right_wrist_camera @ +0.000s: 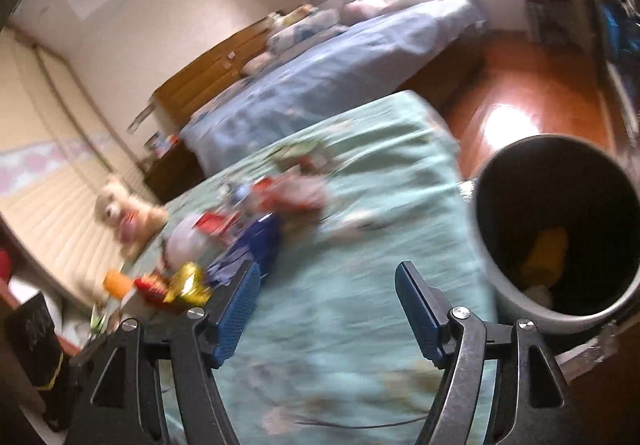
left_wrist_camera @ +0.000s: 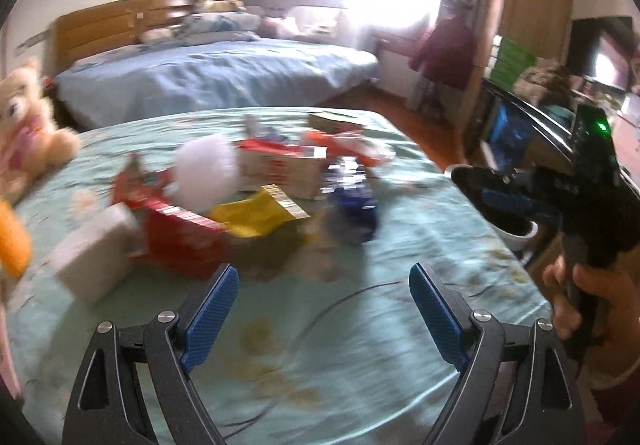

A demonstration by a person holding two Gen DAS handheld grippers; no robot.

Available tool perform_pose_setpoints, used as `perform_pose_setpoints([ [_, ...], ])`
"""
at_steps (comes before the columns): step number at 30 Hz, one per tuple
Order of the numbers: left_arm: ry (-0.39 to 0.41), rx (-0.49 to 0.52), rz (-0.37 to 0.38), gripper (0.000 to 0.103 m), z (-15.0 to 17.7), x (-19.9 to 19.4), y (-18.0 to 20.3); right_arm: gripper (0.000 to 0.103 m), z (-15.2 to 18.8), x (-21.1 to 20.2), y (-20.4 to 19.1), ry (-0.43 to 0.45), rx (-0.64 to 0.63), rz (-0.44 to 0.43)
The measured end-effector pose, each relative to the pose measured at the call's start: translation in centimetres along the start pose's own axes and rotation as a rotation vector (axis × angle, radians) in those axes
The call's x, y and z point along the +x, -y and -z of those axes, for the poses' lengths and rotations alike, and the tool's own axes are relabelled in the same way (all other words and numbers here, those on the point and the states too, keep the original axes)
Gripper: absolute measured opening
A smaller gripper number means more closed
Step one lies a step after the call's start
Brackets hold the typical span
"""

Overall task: Collect trash
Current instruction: 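Move both tools back over the trash on the table, then grasp the white foam block with left tool while right tool grasps blue Lippo bag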

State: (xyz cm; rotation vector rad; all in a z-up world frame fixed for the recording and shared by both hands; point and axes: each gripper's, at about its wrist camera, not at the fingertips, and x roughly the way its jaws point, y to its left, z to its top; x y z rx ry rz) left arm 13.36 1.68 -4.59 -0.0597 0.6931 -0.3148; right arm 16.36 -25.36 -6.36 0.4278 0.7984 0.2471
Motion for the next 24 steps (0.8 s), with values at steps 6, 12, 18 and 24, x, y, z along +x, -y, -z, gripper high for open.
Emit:
perform_pose_setpoints([
  [6, 0.019, -0.065, -0.116, 0.087, 1.8, -3.4, -3.6, 0.072, 1.8, 2.6, -4.4, -0.071, -0.080, -0.047],
  [12, 0.016, -0.141, -0.241, 0.087, 2.4, -5.1, -7.1, 0.072, 2.3, 4.8, -7.0, -0.109, -0.116, -0.048],
  [18, -0.047, -0.166, -0.271, 0.087, 1.5, -4.0, -10.0, 0.072, 2.2, 6.5, -8.5, -0.123, -0.148, -0.020],
  [24, -0.057, -0.130, -0.311, 0.086, 0.1, -2.1, -10.5, 0.072, 1.9, 8.4, -8.6, -0.138, -0.165, 0.028],
])
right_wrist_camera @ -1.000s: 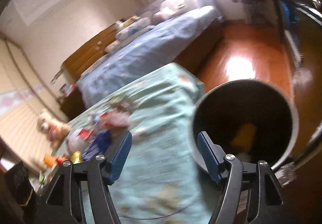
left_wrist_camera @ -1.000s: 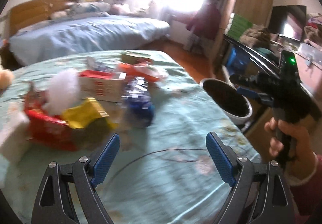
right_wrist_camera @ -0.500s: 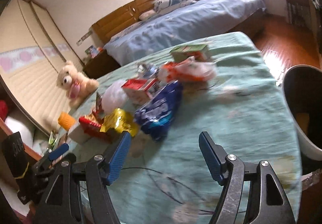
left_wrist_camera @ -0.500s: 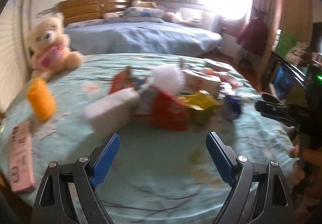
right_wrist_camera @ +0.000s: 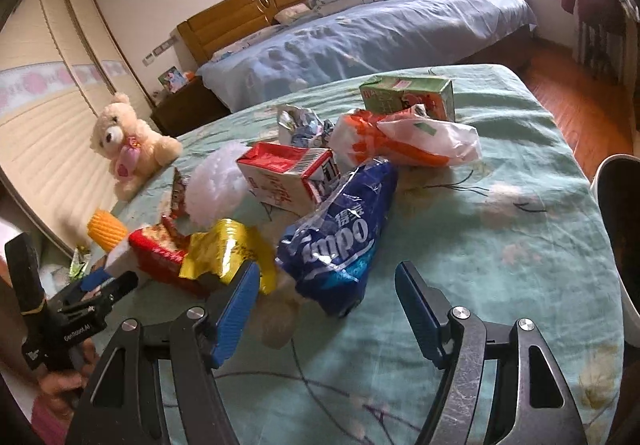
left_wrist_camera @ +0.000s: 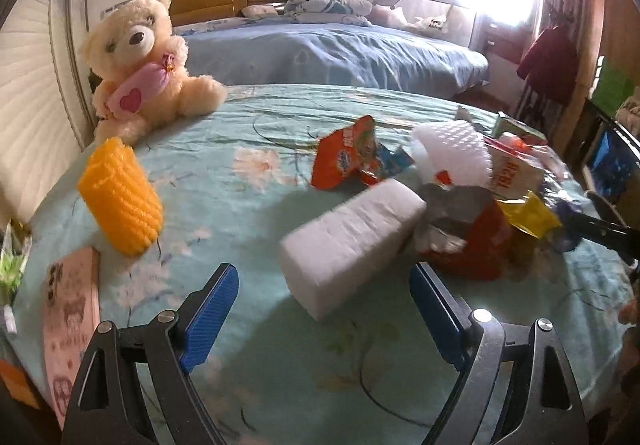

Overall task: Collect trash
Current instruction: 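Grasp the white foam block with left tool while right tool grasps blue Lippo bag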

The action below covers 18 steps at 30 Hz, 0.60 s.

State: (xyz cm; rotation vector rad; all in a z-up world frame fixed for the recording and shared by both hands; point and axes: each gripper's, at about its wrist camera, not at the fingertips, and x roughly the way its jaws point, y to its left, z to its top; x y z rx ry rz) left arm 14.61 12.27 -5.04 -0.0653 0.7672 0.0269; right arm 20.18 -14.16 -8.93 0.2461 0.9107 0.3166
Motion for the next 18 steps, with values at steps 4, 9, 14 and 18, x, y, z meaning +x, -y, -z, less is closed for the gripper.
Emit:
perform_pose_setpoints([
  [4, -0.014, 0.018, 0.049, 0.053, -0.7, 1.6, 0.8, 0.057, -0.3, 0.5, 0.3, 0.008, 0.001, 0.008],
  [9, 0.014, 0.038, 0.060, 0.041, -0.7, 1.5, 1.5, 0.035, 0.0, -0.5, 0.4, 0.021, -0.011, -0.011],
  [14, 0.052, 0.011, 0.077, 0.037, 0.0, -0.5, 2.3, 0.035, 0.6, -2.8, 1.0, 0.048, -0.013, -0.040],
  [18, 0.076, -0.029, 0.117, 0.037, 0.1, -2.7, 2.8, 0.035, 0.9, -4.8, 1.9, 0.080, 0.001, -0.048],
])
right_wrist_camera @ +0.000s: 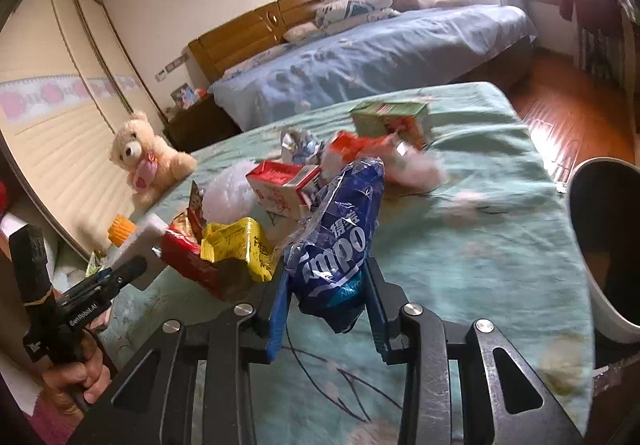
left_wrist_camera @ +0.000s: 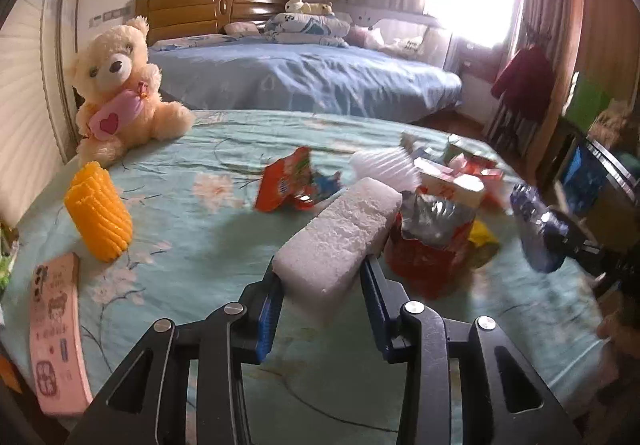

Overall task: Collect trash
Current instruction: 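Grasp the white foam block with left tool while right tool grasps blue Lippo bag, then carry both items to the bin and release them inside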

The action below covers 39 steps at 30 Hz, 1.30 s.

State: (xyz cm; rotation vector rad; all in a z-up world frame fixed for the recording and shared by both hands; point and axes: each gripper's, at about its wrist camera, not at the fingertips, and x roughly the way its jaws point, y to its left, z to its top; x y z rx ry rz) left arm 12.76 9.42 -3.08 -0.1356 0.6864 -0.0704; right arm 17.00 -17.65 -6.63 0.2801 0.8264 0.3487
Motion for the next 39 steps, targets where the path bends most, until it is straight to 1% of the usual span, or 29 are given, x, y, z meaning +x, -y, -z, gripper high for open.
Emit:
perform_pose_setpoints([
  [1, 0.001, -0.006, 0.022, 0.037, -0.1, -0.3, 0.4, 0.035, 0.1, -0.5, 0.3, 0.009, 0.006, -0.001],
  [3, 0.004, 0.001, 0.042, 0.037, -0.3, -0.6, 1.3, 0.035, 0.2, -1.4, 1.0, 0.026, 0.019, 0.003],
  [10, 0.009, 0.087, 0.130, 0.037, -0.7, -0.7, 6.4, 0.035, 0.5, -4.2, 3.9, 0.071, 0.073, 0.025],
  [18, -0.002, 0.160, 0.224, 0.036, -1.0, 0.1, 10.6, 0.035, 1.0, -6.6, 7.2, 0.105, 0.131, 0.062],
  [22, -0.010, 0.198, 0.254, 0.036, -1.0, 0.6, 12.3, 0.035, 1.4, -7.0, 8.4, 0.110, 0.159, 0.068],
  [26, -0.026, 0.204, 0.281, 0.036, -1.3, 1.5, 13.5, 0.035, 1.4, -7.6, 9.3, 0.119, 0.170, 0.080],
  [29, -0.033, 0.231, 0.293, 0.036, -1.5, 2.3, 14.6, 0.035, 1.4, -8.1, 10.1, 0.130, 0.183, 0.088],
  [33, -0.041, 0.246, 0.317, 0.036, -1.7, 3.3, 16.7, 0.035, 1.3, -9.0, 11.4, 0.147, 0.202, 0.110],
  [39, -0.043, 0.295, 0.362, 0.036, -2.7, 4.7, 20.2, 0.035, 0.9, -10.5, 13.9, 0.167, 0.228, 0.156],
])
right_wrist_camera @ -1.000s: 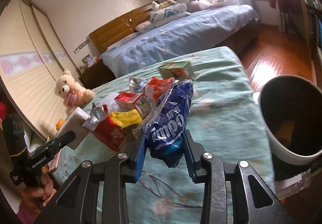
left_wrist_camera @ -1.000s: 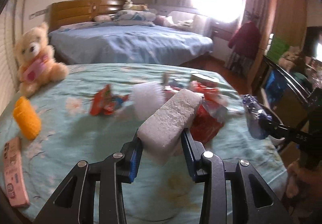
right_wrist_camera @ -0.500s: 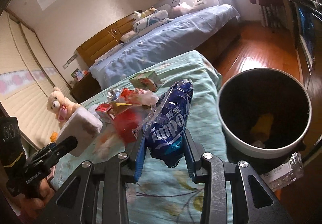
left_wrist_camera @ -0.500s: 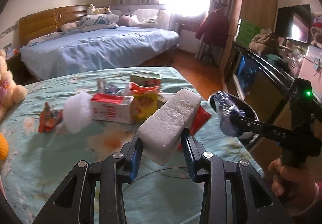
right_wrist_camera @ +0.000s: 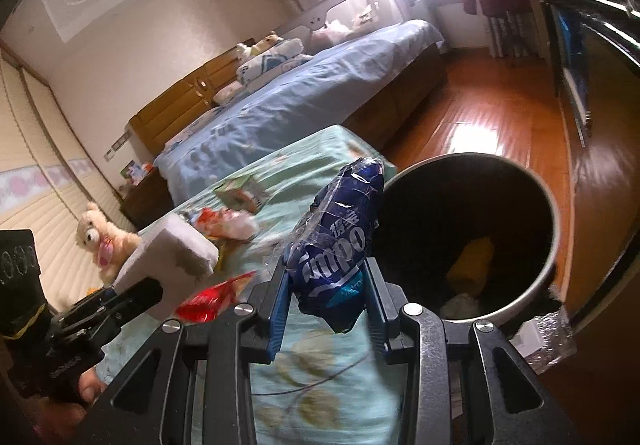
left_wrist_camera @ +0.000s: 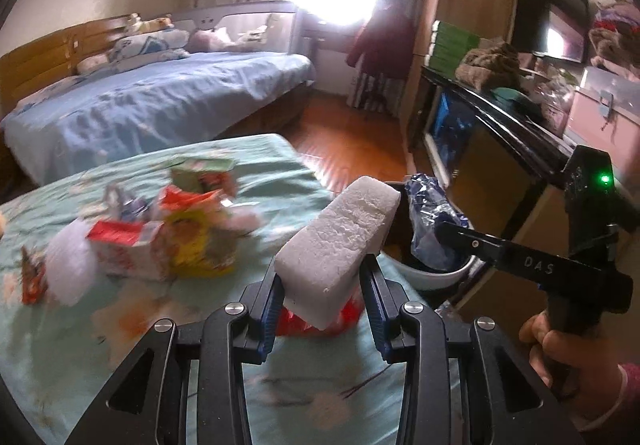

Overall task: Collect trash
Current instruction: 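Carry both items to the bin and release them inside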

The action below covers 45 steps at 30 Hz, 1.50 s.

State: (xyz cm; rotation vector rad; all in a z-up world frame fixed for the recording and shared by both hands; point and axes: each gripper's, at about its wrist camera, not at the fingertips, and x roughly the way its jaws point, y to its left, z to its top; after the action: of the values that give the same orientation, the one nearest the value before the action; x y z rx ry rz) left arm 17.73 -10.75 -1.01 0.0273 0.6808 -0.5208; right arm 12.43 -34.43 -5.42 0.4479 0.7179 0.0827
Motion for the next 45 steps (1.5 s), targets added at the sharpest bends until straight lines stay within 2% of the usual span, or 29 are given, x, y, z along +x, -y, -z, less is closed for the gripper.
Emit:
perform_pose_setpoints([
  [12, -0.068, 0.057, 0.030, 0.037, -2.9, 7.6, 3.5, 0.035, -1.6, 0.2, 5.0, -0.009, 0.042, 0.087],
  [25, -0.114, 0.078, 0.042, 0.038, -5.3, 13.8, 5.7, 0.036, -2.4, 1.5, 6.9, -0.046, 0.043, 0.132],
  [29, -0.124, 0.074, 0.052, 0.039, -5.6, 15.1, 6.0, 0.041, -2.6, 1.7, 7.6, -0.051, 0.064, 0.141],
  [32, -0.127, 0.054, 0.064, 0.048, -5.6, 15.3, 5.8, 0.054, -2.6, 1.9, 8.3, -0.057, 0.092, 0.153],
  [34, -0.125, 0.046, 0.069, 0.060, -5.6, 15.3, 5.6, 0.058, -2.6, 1.8, 8.5, -0.052, 0.101, 0.159],
  [36, -0.116, 0.043, 0.071, 0.061, -5.6, 15.0, 5.6, 0.063, -2.5, 1.5, 8.5, -0.048, 0.105, 0.161],
  [43, -0.093, 0.017, 0.057, 0.068, -4.1, 12.3, 3.9, 0.066, -2.3, 0.6, 7.2, -0.028, 0.093, 0.146],
  [45, -0.089, 0.007, 0.050, 0.068, -3.3, 11.2, 3.0, 0.072, -2.1, 0.5, 6.5, -0.022, 0.086, 0.137],
])
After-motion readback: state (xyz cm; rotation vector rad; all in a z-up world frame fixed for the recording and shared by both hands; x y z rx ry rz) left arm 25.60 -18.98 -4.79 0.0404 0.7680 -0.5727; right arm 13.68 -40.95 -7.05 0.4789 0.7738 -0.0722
